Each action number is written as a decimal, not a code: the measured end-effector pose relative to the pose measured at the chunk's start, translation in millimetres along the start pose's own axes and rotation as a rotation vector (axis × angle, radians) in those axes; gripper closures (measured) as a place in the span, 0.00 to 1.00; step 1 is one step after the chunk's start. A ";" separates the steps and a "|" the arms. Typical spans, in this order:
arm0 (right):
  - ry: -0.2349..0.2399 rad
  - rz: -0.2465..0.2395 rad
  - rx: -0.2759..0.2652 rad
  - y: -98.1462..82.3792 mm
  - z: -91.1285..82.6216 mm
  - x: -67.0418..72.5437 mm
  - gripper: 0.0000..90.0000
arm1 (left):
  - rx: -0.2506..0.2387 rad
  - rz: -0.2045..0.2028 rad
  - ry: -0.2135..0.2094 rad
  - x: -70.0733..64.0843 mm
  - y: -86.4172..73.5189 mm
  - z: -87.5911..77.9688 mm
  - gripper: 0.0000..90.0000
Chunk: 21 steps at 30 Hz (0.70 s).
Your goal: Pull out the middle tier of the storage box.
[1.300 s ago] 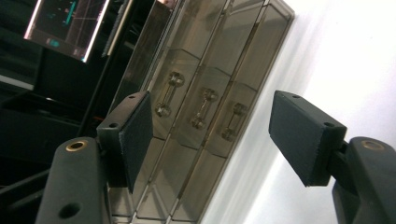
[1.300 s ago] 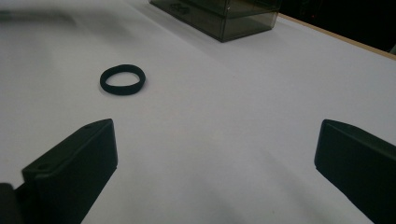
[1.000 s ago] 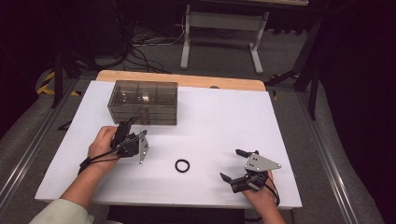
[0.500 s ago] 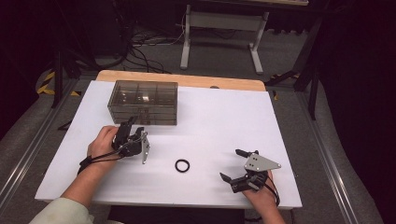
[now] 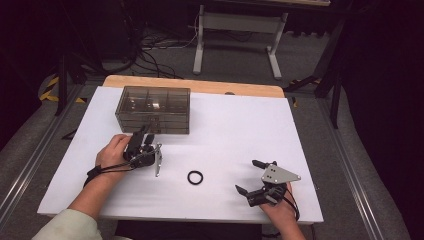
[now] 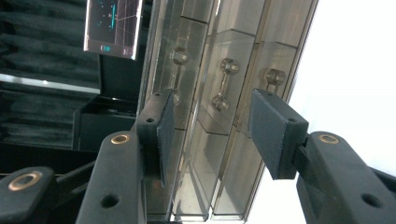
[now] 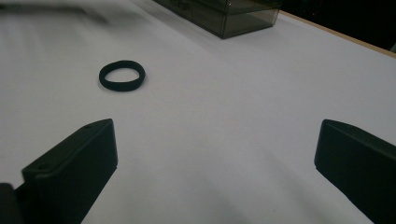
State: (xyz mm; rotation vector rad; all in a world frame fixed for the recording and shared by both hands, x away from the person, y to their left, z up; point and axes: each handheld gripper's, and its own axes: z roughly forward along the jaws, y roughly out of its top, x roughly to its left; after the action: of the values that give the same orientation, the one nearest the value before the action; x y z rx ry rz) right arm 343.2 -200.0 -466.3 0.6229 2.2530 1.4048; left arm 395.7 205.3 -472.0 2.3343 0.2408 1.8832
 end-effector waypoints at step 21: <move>0.003 0.001 -0.001 -0.1 0.4 -0.2 0.00 | 0.032 0.061 0.050 -9.2 3.2 10.5 0.62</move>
State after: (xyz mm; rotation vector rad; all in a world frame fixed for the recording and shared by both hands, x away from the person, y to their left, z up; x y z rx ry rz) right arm 343.6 -199.9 -466.6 0.6218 2.2543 1.4077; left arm 404.2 200.2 -482.4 2.3428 0.2087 1.9824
